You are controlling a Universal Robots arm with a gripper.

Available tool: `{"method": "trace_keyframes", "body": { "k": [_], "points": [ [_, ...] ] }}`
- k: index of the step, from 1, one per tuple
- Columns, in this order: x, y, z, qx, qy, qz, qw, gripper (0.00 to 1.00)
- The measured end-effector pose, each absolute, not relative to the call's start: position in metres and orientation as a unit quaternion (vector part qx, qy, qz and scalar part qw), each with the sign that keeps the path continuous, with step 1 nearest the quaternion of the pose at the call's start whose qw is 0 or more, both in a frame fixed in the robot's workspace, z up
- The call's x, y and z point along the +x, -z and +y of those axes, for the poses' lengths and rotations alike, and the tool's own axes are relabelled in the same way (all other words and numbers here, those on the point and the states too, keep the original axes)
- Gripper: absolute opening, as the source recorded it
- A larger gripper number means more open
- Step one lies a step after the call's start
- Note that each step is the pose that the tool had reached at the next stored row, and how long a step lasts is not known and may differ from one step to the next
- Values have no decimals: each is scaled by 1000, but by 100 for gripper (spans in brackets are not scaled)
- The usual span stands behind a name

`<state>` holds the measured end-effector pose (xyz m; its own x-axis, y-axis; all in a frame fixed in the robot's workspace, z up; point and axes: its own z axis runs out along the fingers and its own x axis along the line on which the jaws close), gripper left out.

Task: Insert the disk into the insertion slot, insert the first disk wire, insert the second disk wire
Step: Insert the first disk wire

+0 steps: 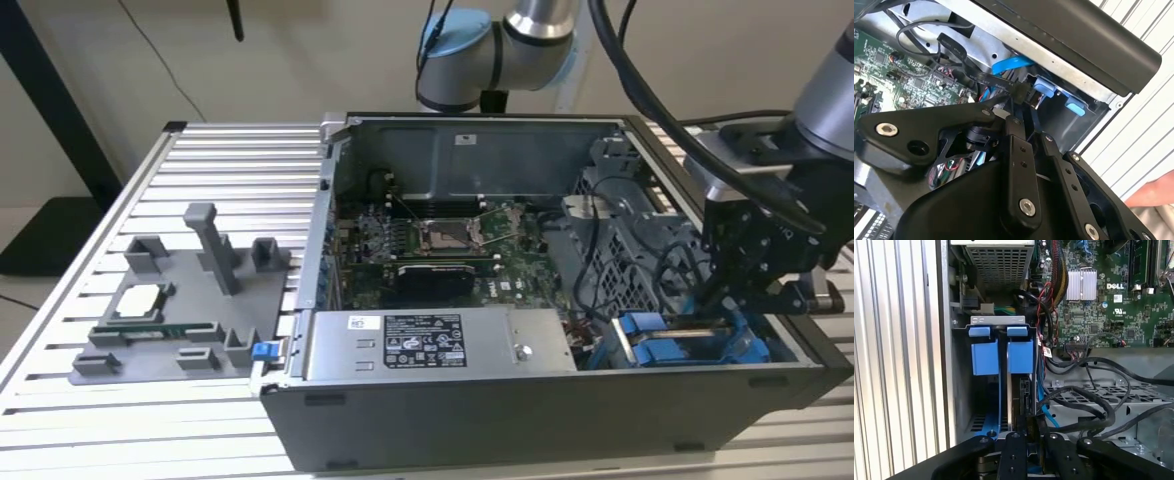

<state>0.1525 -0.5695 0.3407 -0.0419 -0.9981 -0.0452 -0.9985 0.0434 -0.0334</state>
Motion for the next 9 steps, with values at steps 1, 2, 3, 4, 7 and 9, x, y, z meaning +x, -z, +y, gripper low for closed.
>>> {"method": "trace_keyframes", "body": {
  "k": [1, 2, 3, 4, 7, 9],
  "points": [
    [153, -340, -570, -692, -4, 722, 28, 0],
    [152, -340, -570, -692, -4, 722, 28, 0],
    [153, -339, -570, -692, -4, 722, 29, 0],
    [152, -338, -570, -692, -4, 722, 29, 0],
    [152, -337, -570, -692, -5, 722, 29, 0],
    [153, -335, -570, -692, -4, 722, 29, 0]
  ]
}}
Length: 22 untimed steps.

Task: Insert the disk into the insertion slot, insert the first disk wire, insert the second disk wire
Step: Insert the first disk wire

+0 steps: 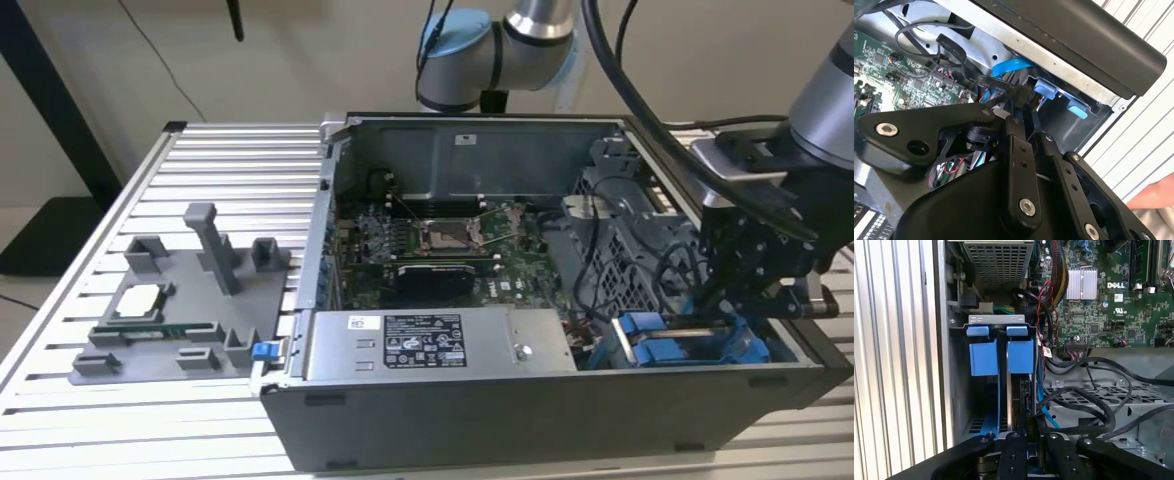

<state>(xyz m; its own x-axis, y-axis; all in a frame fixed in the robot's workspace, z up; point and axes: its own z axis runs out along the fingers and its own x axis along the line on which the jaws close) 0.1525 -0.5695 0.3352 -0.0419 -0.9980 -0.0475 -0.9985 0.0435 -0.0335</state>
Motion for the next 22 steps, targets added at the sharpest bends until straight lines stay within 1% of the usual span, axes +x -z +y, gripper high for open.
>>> {"method": "trace_keyframes", "body": {
  "k": [6, 7, 12, 22],
  "points": [
    [152, -332, -570, -691, -6, 722, 30, 0],
    [152, -332, -570, -691, -6, 722, 31, 100],
    [152, -340, -570, -691, -6, 722, 31, 100],
    [152, -383, -570, -691, -6, 722, 31, 100]
  ]
}}
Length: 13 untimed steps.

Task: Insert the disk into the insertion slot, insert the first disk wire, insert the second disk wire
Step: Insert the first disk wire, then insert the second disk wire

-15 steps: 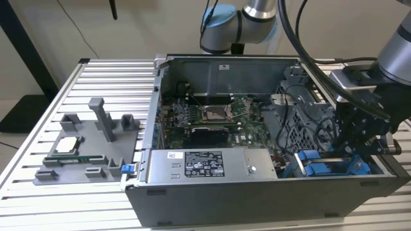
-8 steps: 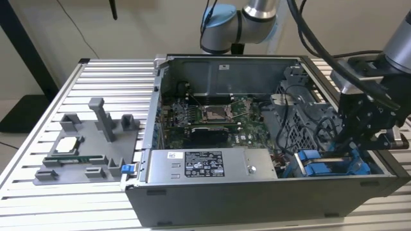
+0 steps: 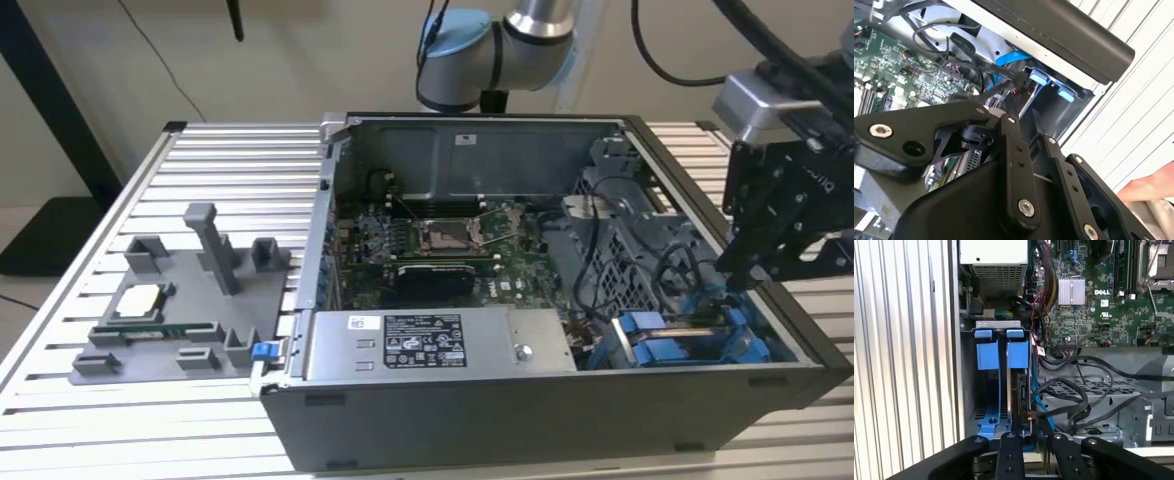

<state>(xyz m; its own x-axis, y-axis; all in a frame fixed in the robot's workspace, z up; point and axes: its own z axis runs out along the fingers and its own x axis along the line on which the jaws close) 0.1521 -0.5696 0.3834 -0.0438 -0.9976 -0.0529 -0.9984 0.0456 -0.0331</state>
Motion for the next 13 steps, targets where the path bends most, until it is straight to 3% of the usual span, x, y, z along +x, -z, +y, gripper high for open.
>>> {"method": "trace_keyframes", "body": {
  "k": [6, 13],
  "points": [
    [152, -385, -569, -691, -7, 722, 30, 100],
    [172, -384, -568, -690, -26, 723, 10, 100]
  ]
}}
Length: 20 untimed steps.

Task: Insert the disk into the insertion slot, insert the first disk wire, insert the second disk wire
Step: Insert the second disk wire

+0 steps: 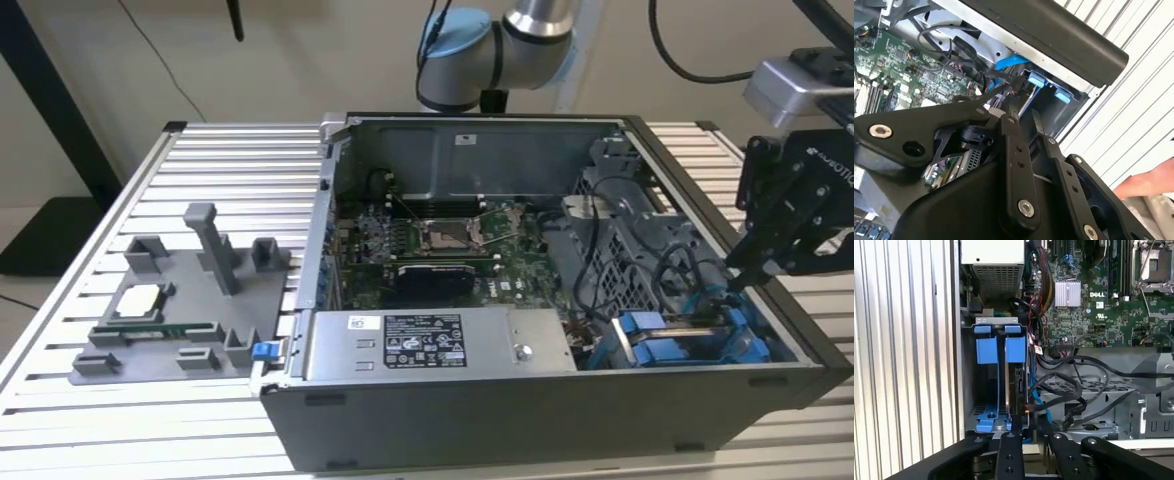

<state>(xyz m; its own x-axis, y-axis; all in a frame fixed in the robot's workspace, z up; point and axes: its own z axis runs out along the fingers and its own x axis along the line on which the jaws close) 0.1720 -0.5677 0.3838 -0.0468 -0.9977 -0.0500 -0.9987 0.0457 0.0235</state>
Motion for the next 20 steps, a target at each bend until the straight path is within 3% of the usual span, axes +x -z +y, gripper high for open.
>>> {"method": "trace_keyframes", "body": {
  "k": [11, 20],
  "points": [
    [203, -379, -567, -688, -57, 723, -22, 100],
    [204, -373, -566, -688, -60, 723, -26, 100]
  ]
}}
